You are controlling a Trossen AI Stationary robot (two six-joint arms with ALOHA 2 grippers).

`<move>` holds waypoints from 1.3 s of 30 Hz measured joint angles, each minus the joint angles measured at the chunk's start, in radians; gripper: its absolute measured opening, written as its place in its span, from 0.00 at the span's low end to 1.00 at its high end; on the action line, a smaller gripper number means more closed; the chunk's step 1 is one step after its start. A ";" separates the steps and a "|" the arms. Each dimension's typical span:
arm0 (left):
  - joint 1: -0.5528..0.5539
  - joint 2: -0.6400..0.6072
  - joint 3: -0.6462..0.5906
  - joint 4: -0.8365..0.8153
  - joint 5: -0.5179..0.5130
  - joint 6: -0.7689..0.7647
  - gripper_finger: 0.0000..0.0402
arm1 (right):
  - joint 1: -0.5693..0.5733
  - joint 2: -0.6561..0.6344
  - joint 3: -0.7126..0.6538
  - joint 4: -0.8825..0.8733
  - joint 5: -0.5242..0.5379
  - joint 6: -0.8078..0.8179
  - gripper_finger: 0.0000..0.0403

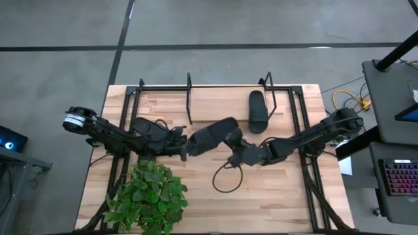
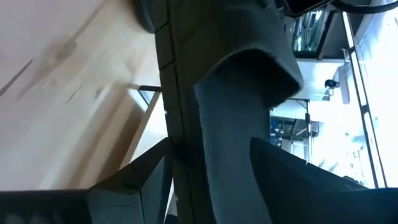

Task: Pick and place slides into the shelf
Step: Put the black slipper on the shelf

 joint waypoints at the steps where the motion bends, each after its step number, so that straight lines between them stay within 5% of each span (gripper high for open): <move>1: 0.000 0.000 0.000 0.010 0.005 0.010 0.00 | -0.005 0.002 0.006 0.001 -0.001 0.001 0.50; 15: 0.000 -0.016 0.001 0.050 0.051 0.039 0.00 | -0.022 -0.007 -0.004 -0.010 0.023 0.067 0.49; 24: 0.000 -0.019 0.001 0.061 0.051 0.168 0.01 | -0.022 -0.010 -0.004 -0.005 0.042 0.064 0.13; 39: -0.002 -0.064 0.001 0.080 0.074 0.845 0.47 | -0.030 -0.148 -0.069 -0.039 0.041 0.207 0.13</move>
